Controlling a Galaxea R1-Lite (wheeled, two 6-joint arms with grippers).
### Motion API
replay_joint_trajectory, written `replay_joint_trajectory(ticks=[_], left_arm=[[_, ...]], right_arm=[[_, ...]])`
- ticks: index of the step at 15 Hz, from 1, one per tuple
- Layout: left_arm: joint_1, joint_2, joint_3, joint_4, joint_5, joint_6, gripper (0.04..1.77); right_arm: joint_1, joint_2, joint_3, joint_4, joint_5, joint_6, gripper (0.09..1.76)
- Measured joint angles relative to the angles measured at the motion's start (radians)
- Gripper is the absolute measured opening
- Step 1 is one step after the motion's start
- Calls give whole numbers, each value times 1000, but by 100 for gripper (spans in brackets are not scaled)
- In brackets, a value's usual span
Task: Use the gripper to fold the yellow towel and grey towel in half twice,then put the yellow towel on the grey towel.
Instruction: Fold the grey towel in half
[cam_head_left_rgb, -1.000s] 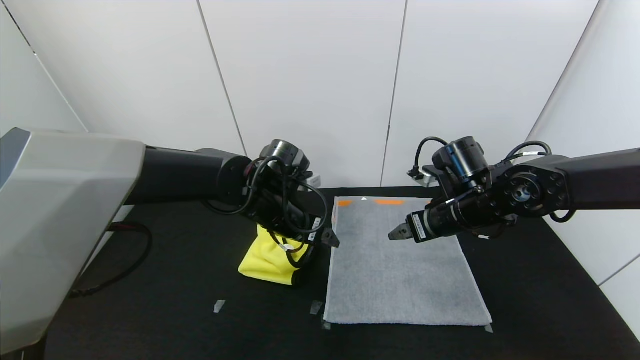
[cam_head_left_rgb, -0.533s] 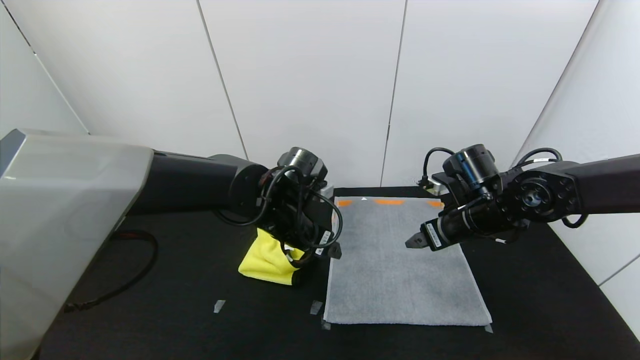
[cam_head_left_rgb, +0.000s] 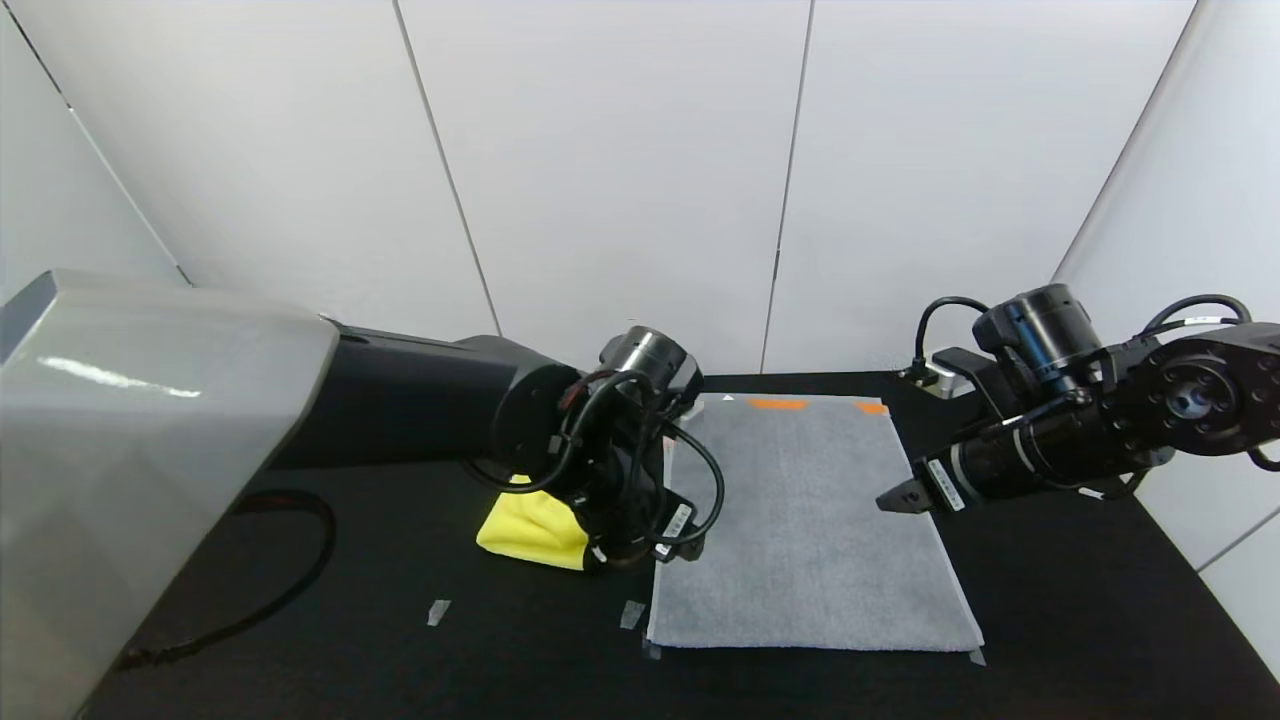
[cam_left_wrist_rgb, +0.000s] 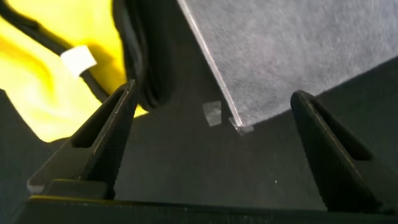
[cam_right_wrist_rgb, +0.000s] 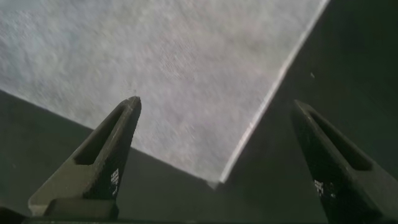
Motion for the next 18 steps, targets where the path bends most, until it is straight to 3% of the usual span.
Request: replay_joint_trajectory(ticks=[7, 18], left_arm=[[-60, 6, 46, -4, 10, -1, 172], [-109, 40, 112, -4, 15, -13, 172]], right_arm=[[-61, -75, 152, -6, 0, -8, 171], [-52, -75, 278, -6, -5, -6, 171]])
